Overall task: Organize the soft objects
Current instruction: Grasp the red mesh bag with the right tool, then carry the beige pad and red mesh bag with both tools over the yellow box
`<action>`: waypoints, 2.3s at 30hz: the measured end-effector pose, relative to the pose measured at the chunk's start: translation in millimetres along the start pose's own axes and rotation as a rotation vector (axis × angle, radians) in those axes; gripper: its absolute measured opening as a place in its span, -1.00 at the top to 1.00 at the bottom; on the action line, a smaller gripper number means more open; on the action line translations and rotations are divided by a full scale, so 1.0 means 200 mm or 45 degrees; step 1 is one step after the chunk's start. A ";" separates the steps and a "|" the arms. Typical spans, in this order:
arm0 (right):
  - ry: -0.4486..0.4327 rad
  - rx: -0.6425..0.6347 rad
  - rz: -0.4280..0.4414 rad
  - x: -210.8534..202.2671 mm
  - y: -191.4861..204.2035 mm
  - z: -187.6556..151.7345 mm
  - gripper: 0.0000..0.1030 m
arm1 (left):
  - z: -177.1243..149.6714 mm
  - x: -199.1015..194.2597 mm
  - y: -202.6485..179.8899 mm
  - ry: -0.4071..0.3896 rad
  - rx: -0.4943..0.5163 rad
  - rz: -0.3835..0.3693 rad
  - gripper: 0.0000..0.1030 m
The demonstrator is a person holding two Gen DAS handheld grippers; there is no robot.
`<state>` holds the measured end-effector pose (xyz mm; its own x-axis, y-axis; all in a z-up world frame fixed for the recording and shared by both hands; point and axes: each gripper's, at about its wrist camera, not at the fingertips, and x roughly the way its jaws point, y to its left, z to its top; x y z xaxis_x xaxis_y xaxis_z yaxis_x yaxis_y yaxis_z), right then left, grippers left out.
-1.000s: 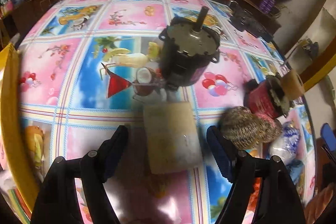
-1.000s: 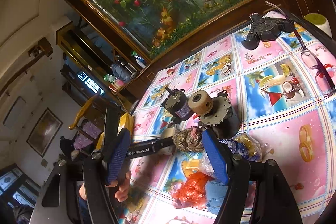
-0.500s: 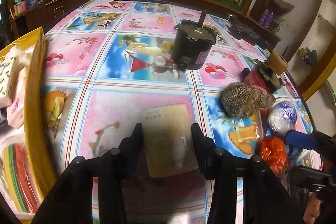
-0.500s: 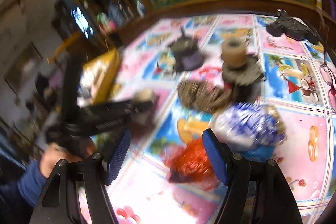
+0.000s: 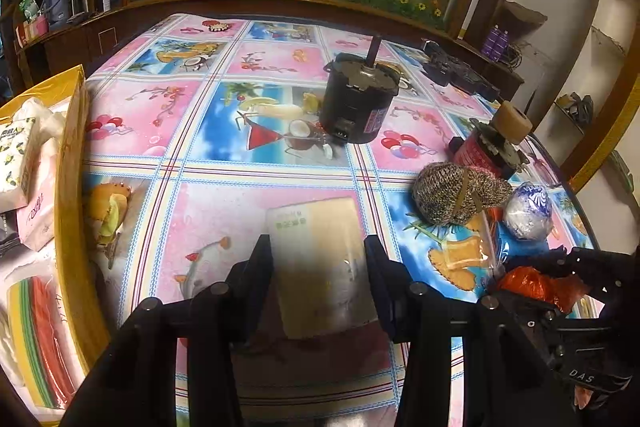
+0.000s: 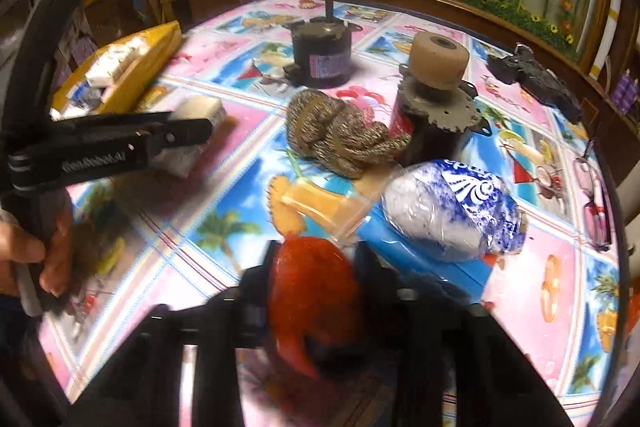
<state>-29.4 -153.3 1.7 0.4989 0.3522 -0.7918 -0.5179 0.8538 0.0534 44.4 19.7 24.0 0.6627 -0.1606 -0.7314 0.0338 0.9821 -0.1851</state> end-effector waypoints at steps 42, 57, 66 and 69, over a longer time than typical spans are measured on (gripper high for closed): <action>-0.212 0.090 0.158 -0.16 -0.03 -0.02 0.39 | -0.01 -0.06 -0.05 -0.085 0.047 0.017 0.14; -0.285 0.140 0.223 -0.17 -0.01 0.02 0.39 | -0.05 -0.45 0.06 -0.248 -0.041 -0.021 0.14; -0.324 0.128 0.402 -0.21 0.28 0.09 0.38 | -0.12 -0.75 0.36 -0.349 -0.169 0.068 0.13; -0.306 0.088 0.448 -0.19 0.43 0.13 0.38 | -0.15 -0.83 0.47 -0.381 -0.208 0.120 0.13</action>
<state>-74.5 -83.6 51.5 0.4521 0.6986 -0.5546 -0.6416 0.6866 0.3419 -84.9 134.9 107.8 0.8481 -0.0107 -0.5297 -0.1420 0.9587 -0.2466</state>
